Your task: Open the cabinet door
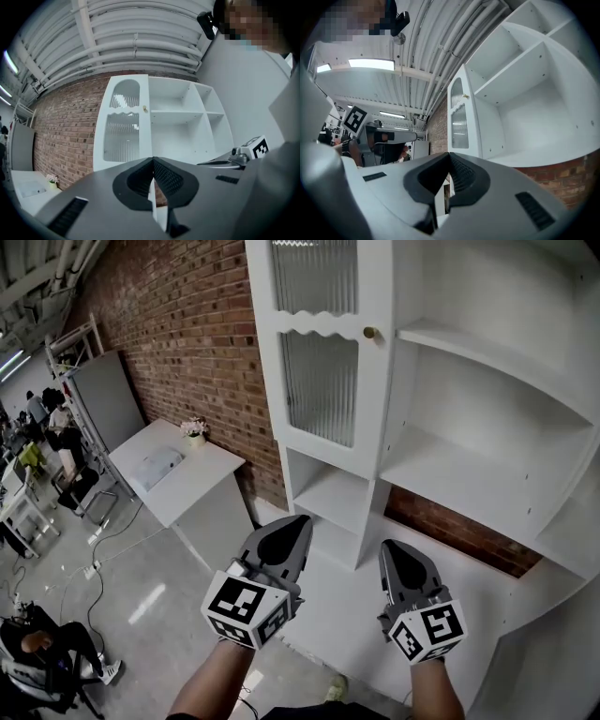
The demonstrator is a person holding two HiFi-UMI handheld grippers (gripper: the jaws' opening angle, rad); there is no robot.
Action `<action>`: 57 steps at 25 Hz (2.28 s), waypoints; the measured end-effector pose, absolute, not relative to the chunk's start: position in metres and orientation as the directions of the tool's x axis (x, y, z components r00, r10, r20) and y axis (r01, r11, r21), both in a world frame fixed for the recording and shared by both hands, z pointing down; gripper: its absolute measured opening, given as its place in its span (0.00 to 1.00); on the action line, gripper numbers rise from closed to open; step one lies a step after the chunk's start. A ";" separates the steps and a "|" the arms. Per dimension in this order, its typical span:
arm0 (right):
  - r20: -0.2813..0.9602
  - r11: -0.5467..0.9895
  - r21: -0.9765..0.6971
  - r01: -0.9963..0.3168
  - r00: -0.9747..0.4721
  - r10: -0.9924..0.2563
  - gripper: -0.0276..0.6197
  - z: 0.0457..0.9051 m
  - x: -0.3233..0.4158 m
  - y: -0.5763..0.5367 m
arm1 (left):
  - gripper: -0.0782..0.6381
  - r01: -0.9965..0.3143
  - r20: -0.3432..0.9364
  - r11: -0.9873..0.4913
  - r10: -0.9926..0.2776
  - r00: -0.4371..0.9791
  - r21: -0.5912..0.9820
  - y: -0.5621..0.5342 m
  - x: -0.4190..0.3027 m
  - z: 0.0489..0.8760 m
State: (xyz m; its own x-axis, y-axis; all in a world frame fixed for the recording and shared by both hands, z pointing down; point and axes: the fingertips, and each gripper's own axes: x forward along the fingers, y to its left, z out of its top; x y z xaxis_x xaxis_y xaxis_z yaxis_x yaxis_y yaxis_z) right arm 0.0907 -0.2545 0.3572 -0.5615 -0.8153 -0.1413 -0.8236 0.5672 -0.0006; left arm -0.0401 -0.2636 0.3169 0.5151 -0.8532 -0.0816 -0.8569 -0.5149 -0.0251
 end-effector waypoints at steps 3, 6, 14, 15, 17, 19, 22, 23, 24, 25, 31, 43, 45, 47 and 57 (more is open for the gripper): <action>-0.167 0.583 0.003 -0.813 -0.575 -0.801 0.05 0.347 0.101 -0.279 | 0.12 -0.866 -0.097 -0.495 -0.860 0.500 -0.076 -0.290 -0.024 0.295; -0.190 0.586 -0.006 -0.811 -0.574 -0.796 0.05 0.336 0.109 -0.302 | 0.12 -0.856 -0.100 -0.498 -0.853 0.512 -0.138 -0.311 -0.006 0.279; -0.257 0.577 0.005 -0.817 -0.559 -0.788 0.05 0.301 0.101 -0.329 | 0.12 -0.814 -0.158 -0.500 -0.815 0.558 -0.296 -0.347 0.021 0.215; -0.261 0.576 0.014 -0.817 -0.559 -0.787 0.05 0.297 0.099 -0.330 | 0.12 -0.810 -0.163 -0.492 -0.814 0.558 -0.319 -0.351 0.021 0.208; -0.268 0.572 0.031 -0.820 -0.558 -0.786 0.05 0.290 0.098 -0.331 | 0.12 -0.801 -0.171 -0.472 -0.813 0.557 -0.369 -0.358 0.022 0.192; -0.282 0.563 0.036 -0.826 -0.549 -0.787 0.05 0.280 0.101 -0.335 | 0.12 -0.789 -0.179 -0.447 -0.812 0.556 -0.422 -0.366 0.024 0.175; -0.298 0.556 0.042 -0.830 -0.541 -0.786 0.05 0.270 0.103 -0.336 | 0.12 -0.774 -0.190 -0.409 -0.814 0.549 -0.482 -0.378 0.027 0.152; -0.299 0.555 0.045 -0.831 -0.541 -0.786 0.05 0.269 0.104 -0.336 | 0.12 -0.767 -0.191 -0.399 -0.814 0.548 -0.502 -0.380 0.029 0.145; -0.299 0.554 0.047 -0.831 -0.541 -0.786 0.05 0.270 0.105 -0.336 | 0.12 -0.759 -0.191 -0.389 -0.814 0.549 -0.522 -0.382 0.031 0.140; -0.299 0.553 0.048 -0.832 -0.540 -0.787 0.05 0.270 0.106 -0.337 | 0.12 -0.750 -0.192 -0.379 -0.813 0.549 -0.542 -0.384 0.034 0.136; -0.313 0.553 0.055 -0.831 -0.541 -0.781 0.05 0.265 0.109 -0.342 | 0.12 -0.716 -0.200 -0.307 -0.825 0.529 -0.627 -0.397 0.037 0.116; -0.312 0.559 0.040 -0.828 -0.541 -0.781 0.05 0.276 0.120 -0.354 | 0.26 -0.614 -0.163 -0.217 -0.850 0.502 -0.759 -0.426 0.052 0.105; -0.315 0.556 0.037 -0.830 -0.538 -0.782 0.05 0.275 0.122 -0.356 | 0.26 -0.594 -0.161 -0.199 -0.853 0.496 -0.780 -0.430 0.056 0.105; -0.318 0.553 0.034 -0.833 -0.533 -0.784 0.05 0.275 0.125 -0.358 | 0.27 -0.576 -0.159 -0.182 -0.857 0.490 -0.797 -0.434 0.059 0.105; -0.316 0.539 0.016 -0.842 -0.516 -0.796 0.05 0.277 0.137 -0.363 | 0.23 -0.556 -0.152 -0.158 -0.869 0.471 -0.816 -0.445 0.063 0.102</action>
State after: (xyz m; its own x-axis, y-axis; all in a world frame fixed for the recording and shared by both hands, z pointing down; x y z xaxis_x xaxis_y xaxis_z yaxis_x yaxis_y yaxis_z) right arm 0.1371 -0.3632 0.2771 -0.5161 -0.7962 -0.3158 -0.8420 0.5393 0.0161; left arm 0.0627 -0.4455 0.1019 0.4708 -0.8690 -0.1525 -0.5563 -0.1583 -0.8157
